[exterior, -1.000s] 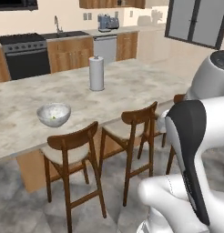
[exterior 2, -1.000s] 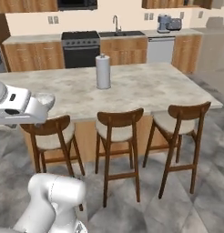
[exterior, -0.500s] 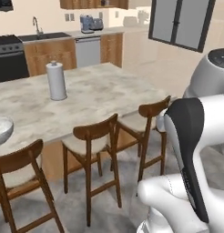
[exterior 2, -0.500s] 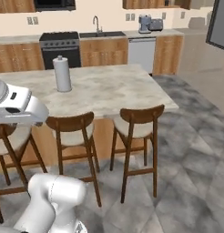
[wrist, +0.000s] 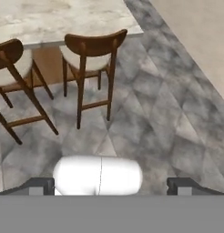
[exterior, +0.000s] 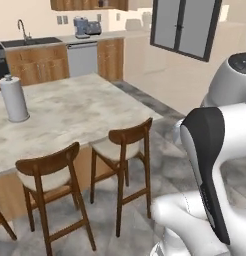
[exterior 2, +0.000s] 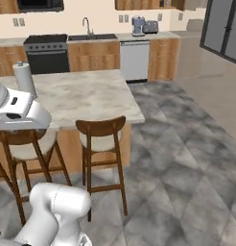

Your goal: There is a bowl on the dining counter. Grab a lemon wedge from the fridge and place it in the bowl. Then get the liquor bottle and glass cup from the cabinet and place them next to the bowl.

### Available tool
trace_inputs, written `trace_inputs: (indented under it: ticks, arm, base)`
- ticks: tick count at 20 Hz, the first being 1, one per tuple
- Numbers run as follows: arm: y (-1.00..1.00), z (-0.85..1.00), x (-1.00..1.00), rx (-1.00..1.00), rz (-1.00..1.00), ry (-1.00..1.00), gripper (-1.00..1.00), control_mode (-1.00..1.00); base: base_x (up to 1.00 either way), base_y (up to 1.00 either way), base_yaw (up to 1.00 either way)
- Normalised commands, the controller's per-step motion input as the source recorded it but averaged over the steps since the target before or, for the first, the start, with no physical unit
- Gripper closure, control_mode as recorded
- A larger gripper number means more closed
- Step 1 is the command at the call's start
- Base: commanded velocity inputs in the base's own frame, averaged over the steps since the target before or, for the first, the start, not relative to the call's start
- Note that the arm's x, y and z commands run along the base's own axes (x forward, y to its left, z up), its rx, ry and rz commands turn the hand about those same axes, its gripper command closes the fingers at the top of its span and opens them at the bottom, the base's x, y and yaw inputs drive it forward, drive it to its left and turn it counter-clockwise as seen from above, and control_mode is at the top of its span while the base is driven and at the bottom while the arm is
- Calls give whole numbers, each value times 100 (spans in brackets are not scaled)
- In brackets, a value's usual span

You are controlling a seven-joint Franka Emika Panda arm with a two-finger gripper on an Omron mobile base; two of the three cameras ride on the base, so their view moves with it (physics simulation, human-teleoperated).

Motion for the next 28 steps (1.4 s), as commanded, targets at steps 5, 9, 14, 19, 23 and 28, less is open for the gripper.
trace_inputs:
  ticks: [5, 9, 14, 19, 23, 28]
  arm:
    - [0, 0, 0, 0, 0, 0, -100, 100]
    - [0, 0, 0, 0, 0, 0, -100, 100]
    - [0, 0, 0, 0, 0, 0, -100, 100]
    - [0, 0, 0, 0, 0, 0, -100, 100]
    - [0, 0, 0, 0, 0, 0, -100, 100]
    - [0, 0, 0, 0, 0, 0, -100, 100]
  base:
    - [53, -100, 1]
    - [67, -100, 8]
    - [87, -100, 17]
    - [99, -100, 27]
    - [100, -99, 31]
    - [100, -96, 29]
